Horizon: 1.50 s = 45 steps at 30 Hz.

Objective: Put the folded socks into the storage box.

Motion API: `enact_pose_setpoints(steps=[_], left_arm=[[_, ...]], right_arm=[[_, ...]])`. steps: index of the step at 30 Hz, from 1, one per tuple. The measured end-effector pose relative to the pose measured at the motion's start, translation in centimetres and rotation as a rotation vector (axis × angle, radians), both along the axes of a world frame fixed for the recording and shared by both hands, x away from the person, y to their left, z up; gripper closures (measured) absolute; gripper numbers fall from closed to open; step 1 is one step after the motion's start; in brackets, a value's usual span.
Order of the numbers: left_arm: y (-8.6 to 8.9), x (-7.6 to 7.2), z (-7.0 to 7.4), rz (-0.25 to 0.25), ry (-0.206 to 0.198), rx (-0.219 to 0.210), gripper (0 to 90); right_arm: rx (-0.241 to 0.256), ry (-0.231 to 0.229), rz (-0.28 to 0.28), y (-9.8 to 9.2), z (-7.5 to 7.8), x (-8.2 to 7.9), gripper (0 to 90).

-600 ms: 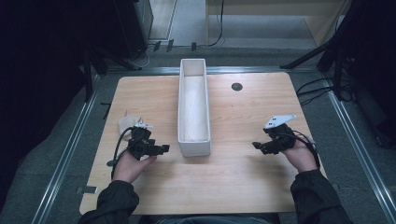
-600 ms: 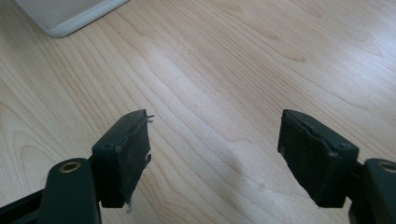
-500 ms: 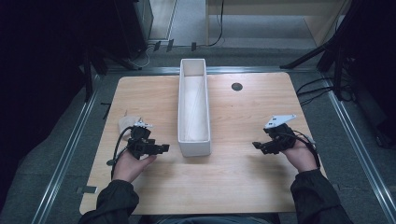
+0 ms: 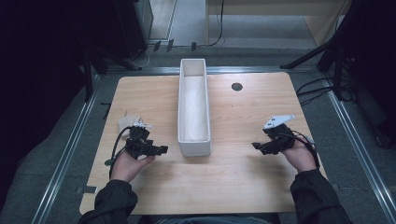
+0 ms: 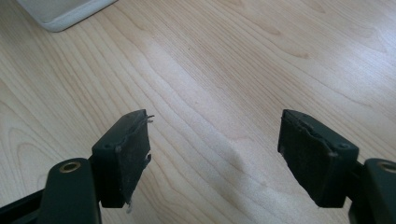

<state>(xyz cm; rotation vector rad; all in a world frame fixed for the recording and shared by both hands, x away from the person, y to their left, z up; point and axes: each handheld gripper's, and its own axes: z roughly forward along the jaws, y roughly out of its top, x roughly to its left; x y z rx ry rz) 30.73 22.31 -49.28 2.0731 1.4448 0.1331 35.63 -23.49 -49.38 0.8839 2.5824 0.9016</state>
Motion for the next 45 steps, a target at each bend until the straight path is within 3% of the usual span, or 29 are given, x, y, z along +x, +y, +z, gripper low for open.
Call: enact_pose_setpoints(steps=[7,20,26,29,37,45], left_arm=[[0.3,0.3,-0.1,0.004,0.009,-0.035,31.6],[0.8,0.4,0.1,0.020,0.016,-0.021,31.8],[1.2,0.6,0.3,0.063,0.037,-0.044,32.6],[1.3,0.7,0.3,0.056,0.037,-0.032,33.3],[1.6,0.7,0.5,0.053,0.038,-0.015,33.5],[1.8,1.3,1.0,0.057,0.022,0.016,35.3]], right_arm=[[0.005,0.007,0.010,0.3,-0.2,0.0,25.3],[-0.002,0.017,0.015,0.7,-0.6,0.4,25.4],[0.021,0.011,0.008,0.8,-0.6,0.4,25.1],[0.041,0.010,0.008,0.9,-0.5,0.3,24.7],[0.030,0.006,0.018,1.1,-0.5,0.2,24.7],[0.024,0.035,0.023,1.1,-0.7,0.2,24.1]])
